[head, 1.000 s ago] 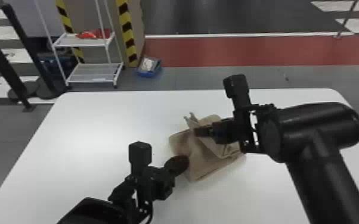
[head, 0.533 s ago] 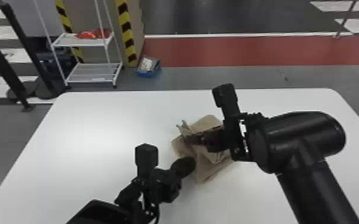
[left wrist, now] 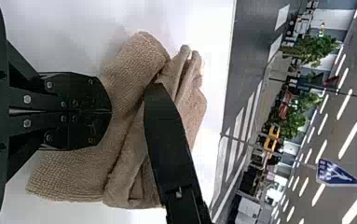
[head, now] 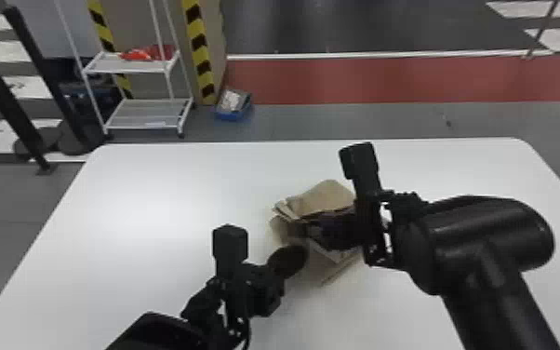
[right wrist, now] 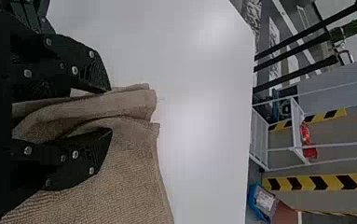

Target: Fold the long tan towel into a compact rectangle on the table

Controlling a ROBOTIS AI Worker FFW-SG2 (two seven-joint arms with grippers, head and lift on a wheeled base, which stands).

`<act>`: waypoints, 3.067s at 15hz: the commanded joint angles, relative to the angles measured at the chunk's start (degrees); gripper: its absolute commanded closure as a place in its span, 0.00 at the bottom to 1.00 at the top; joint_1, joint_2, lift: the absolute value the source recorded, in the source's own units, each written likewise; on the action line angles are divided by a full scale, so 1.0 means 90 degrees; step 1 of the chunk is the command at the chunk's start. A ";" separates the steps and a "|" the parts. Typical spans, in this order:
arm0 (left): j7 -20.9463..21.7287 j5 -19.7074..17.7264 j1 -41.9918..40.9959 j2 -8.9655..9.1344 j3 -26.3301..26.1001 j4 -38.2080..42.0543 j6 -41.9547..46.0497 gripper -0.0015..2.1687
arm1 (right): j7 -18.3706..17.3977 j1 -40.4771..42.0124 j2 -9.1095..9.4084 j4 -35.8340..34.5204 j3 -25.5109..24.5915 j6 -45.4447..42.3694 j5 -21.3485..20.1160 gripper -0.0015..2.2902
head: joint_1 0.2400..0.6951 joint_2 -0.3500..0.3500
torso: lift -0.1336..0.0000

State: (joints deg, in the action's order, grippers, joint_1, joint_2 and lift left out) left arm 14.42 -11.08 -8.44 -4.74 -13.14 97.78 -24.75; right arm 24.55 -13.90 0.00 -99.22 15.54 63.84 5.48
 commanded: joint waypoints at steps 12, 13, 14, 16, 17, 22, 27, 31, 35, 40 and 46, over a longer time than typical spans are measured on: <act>-0.0138 -0.0068 -0.0322 -0.0010 0.0015 0.0454 0.0156 0.90 | 0.1081 0.1896 -0.0420 -0.1867 -0.2811 0.0285 0.1061 0.88 | 1.00 0.39 | 0.08; -0.0138 -0.0058 -0.0361 -0.0020 0.0005 0.0474 0.0156 0.90 | 0.1120 0.2042 -0.0420 -0.1847 -0.2879 0.0032 0.1051 0.88 | 1.00 0.37 | 0.08; -0.0148 -0.0068 -0.0400 -0.0020 0.0015 0.0513 0.0156 0.90 | 0.1130 0.2062 -0.0440 -0.1671 -0.2889 -0.0301 0.1002 0.88 | 1.00 0.35 | 0.08; -0.0148 -0.0058 -0.0517 -0.0029 0.0025 0.0649 0.0156 0.90 | 0.1189 0.1847 -0.0469 -0.1173 -0.2840 -0.0554 0.0905 0.88 | 1.00 0.32 | 0.08; -0.0148 -0.0058 -0.0586 -0.0029 0.0035 0.0786 0.0156 0.90 | 0.1179 0.1700 -0.0479 -0.0939 -0.2742 -0.0652 0.0768 0.88 | 1.00 0.31 | 0.08; -0.0040 -0.0136 -0.1435 -0.0078 0.0523 0.1870 0.0176 0.90 | 0.0964 0.0792 -0.0440 0.0399 -0.2381 -0.1375 0.0406 0.88 | 1.00 0.33 | 0.08; 0.0106 -0.0439 -0.1533 -0.0176 0.0914 0.2280 0.0176 0.90 | 0.0886 -0.0126 -0.0430 0.1542 -0.2361 -0.1765 0.0280 0.88 | 1.00 0.42 | 0.08; 0.0165 -0.0693 -0.0459 -0.0293 0.0484 0.1441 0.0039 0.90 | 0.0905 -0.0350 -0.0400 0.1600 -0.2898 -0.1726 0.0104 0.88 | 1.00 0.40 | 0.08; 0.0067 -0.0810 -0.0224 -0.0293 0.0484 0.1167 0.0156 0.90 | 0.1120 0.0353 -0.0410 0.0936 -0.3055 -0.2410 0.0641 0.88 | 1.00 0.31 | 0.08; -0.0314 -0.0840 -0.0097 -0.0293 0.0796 0.0864 0.0859 0.90 | 0.1550 0.0958 -0.0391 0.0174 -0.2781 -0.2801 0.0739 0.88 | 1.00 0.37 | 0.08; -0.0333 -0.0986 -0.0078 -0.0293 0.1040 0.0659 0.1035 0.90 | 0.1384 0.0743 0.0006 0.0848 -0.1531 -0.3347 -0.0267 0.88 | 1.00 0.53 | 0.08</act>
State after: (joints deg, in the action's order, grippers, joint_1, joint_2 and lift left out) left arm 11.39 -19.87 -9.25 -7.38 -3.80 103.95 -15.45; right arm 37.17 -6.08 -0.62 -93.73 -1.03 35.21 5.93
